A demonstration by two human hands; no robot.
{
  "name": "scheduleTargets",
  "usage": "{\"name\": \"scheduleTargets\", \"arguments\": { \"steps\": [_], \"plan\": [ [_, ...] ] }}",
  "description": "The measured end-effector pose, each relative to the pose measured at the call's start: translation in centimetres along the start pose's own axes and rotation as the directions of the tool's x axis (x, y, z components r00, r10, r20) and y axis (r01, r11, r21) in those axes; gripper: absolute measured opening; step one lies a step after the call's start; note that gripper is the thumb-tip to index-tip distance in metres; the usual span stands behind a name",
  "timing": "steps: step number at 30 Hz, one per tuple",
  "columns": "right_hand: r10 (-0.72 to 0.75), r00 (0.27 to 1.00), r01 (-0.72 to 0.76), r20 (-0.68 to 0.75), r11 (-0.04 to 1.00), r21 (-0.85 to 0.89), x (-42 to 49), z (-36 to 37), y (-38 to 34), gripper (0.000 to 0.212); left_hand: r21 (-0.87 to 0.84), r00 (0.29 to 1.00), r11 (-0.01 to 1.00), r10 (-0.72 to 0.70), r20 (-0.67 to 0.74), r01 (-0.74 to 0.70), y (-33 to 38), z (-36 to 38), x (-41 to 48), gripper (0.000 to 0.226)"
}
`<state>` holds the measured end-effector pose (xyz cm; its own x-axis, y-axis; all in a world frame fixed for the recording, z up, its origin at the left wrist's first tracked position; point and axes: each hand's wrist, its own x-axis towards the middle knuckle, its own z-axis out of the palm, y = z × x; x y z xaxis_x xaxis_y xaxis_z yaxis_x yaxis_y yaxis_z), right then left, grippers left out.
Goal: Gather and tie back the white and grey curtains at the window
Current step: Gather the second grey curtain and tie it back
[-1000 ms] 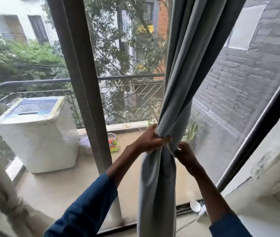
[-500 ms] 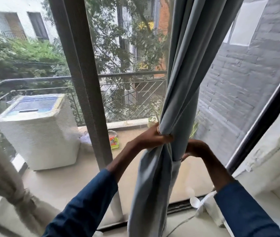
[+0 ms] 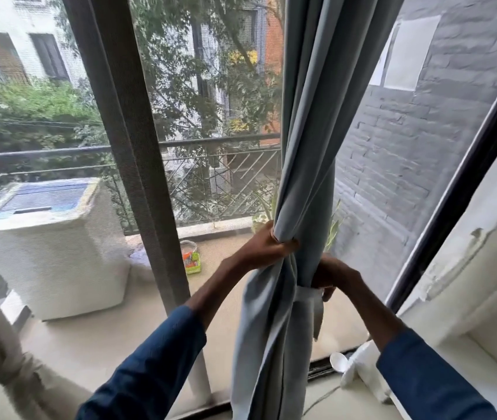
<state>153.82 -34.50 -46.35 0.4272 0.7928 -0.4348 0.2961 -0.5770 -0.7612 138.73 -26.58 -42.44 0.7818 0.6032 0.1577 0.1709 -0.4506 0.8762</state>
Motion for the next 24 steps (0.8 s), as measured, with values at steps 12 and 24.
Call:
{"name": "scheduleTargets", "arguments": {
  "steps": [12,24],
  "plan": [
    [-0.017,0.937,-0.13,-0.349,0.91,-0.393,1.6,-3.4,1.8,0.017,-0.043,0.995,0.994,0.095,-0.033,-0.097,-0.3,-0.1,-0.4,0.021],
    [0.196,0.737,-0.054,-0.647,0.971,0.232,4.1,-0.2,3.0,0.026,-0.015,0.992,0.995,0.1,-0.075,-0.101,-0.8,-0.3,-0.9,0.013]
  ]
}}
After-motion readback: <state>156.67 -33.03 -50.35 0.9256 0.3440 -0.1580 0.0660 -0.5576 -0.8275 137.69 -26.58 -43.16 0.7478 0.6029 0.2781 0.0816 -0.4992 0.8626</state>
